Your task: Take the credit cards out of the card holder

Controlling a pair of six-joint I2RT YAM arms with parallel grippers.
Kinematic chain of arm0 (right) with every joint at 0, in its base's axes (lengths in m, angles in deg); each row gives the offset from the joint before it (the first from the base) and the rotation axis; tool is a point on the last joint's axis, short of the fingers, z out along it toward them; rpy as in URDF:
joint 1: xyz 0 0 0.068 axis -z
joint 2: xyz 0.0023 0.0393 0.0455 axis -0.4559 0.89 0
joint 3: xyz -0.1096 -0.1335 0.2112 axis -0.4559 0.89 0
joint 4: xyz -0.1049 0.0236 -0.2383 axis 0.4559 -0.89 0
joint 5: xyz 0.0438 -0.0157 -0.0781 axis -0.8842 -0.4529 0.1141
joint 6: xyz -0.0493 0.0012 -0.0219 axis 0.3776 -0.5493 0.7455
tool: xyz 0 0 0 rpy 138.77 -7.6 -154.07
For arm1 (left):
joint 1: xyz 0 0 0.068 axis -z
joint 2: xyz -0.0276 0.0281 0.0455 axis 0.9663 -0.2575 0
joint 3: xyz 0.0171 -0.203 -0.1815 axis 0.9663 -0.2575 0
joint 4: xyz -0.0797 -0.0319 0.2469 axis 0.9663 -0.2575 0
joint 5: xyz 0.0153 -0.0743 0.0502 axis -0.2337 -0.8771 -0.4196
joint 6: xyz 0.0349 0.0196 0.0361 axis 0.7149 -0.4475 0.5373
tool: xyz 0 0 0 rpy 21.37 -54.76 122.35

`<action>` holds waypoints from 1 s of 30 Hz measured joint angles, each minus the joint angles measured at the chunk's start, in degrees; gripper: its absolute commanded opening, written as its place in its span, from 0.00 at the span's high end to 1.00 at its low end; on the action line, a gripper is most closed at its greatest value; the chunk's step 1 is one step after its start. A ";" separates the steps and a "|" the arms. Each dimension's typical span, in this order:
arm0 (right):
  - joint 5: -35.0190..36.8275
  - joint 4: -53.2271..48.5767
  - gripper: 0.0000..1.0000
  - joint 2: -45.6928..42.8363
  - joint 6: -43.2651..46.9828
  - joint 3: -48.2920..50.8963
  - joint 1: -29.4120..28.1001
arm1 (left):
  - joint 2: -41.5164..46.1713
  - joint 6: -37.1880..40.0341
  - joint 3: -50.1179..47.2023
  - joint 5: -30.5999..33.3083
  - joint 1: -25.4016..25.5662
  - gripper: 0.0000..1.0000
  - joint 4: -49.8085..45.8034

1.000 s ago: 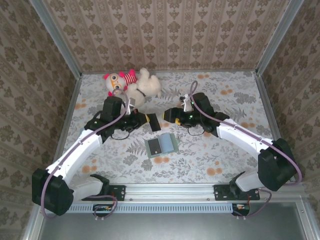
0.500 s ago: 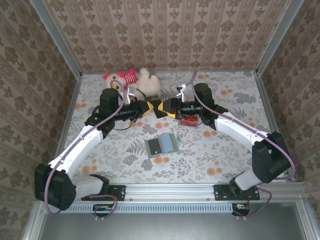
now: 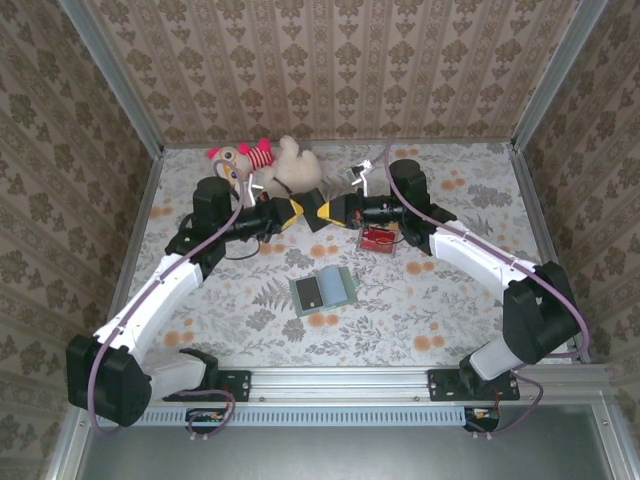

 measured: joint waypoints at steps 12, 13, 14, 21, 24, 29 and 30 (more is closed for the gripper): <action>22.82 -24.13 1.00 0.83 38.23 -12.02 5.18 | -3.28 14.25 4.04 10.97 -9.25 0.09 -24.57; 24.57 -25.14 1.00 1.57 42.16 -13.11 5.66 | -3.52 15.50 3.93 12.04 -10.23 0.06 -25.92; 25.68 -26.05 1.00 2.38 45.44 -14.12 6.16 | -3.61 16.28 3.76 12.83 -10.97 0.02 -26.84; 28.22 -35.08 1.00 10.75 68.06 -21.55 13.38 | -3.65 22.21 2.08 15.52 -15.21 0.00 -30.27; 28.94 -38.27 1.00 12.76 76.13 -22.32 16.15 | -3.65 23.50 1.86 15.65 -16.24 0.00 -30.88; 29.73 -46.23 1.00 18.38 88.00 -29.09 18.51 | -3.69 24.70 1.86 15.76 -16.92 0.00 -31.47; 29.75 -47.76 1.00 19.50 90.55 -30.34 18.58 | -3.80 24.72 1.86 15.78 -16.96 0.00 -31.61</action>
